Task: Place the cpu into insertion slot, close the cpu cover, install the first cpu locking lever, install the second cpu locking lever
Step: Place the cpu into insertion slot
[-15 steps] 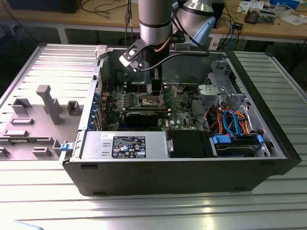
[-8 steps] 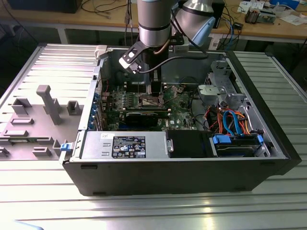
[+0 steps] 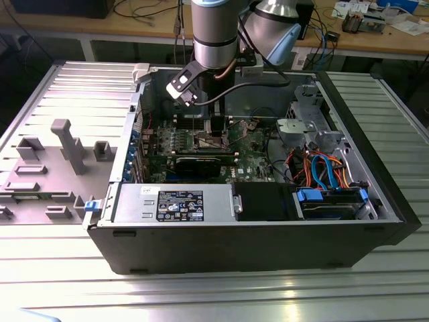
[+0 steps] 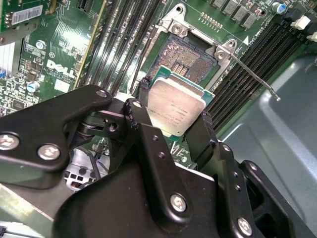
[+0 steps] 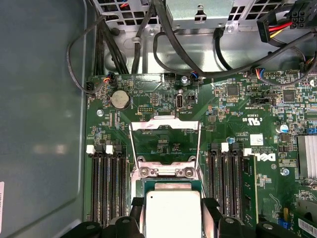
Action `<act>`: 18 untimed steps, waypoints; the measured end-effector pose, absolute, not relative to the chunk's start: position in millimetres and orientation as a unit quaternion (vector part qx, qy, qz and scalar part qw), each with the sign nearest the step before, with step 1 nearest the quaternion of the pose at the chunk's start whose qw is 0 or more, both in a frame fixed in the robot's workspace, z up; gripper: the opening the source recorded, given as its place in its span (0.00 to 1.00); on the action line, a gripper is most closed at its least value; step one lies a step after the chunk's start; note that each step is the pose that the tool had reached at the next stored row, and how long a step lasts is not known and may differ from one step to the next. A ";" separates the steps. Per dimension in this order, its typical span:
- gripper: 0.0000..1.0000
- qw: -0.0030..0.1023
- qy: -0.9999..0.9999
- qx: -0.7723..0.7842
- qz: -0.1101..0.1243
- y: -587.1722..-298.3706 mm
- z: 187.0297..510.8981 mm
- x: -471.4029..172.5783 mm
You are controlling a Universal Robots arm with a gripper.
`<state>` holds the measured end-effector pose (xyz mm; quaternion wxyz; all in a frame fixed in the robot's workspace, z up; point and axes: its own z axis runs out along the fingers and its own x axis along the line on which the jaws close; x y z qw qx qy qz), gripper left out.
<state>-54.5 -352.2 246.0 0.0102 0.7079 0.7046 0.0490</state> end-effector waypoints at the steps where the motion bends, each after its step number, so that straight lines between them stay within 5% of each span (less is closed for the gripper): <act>1: 0.55 0.010 0.705 0.708 0.049 -352.2 246.0 -54.5; 18: 0.55 0.009 0.707 0.705 0.050 -351.9 229.7 -60.3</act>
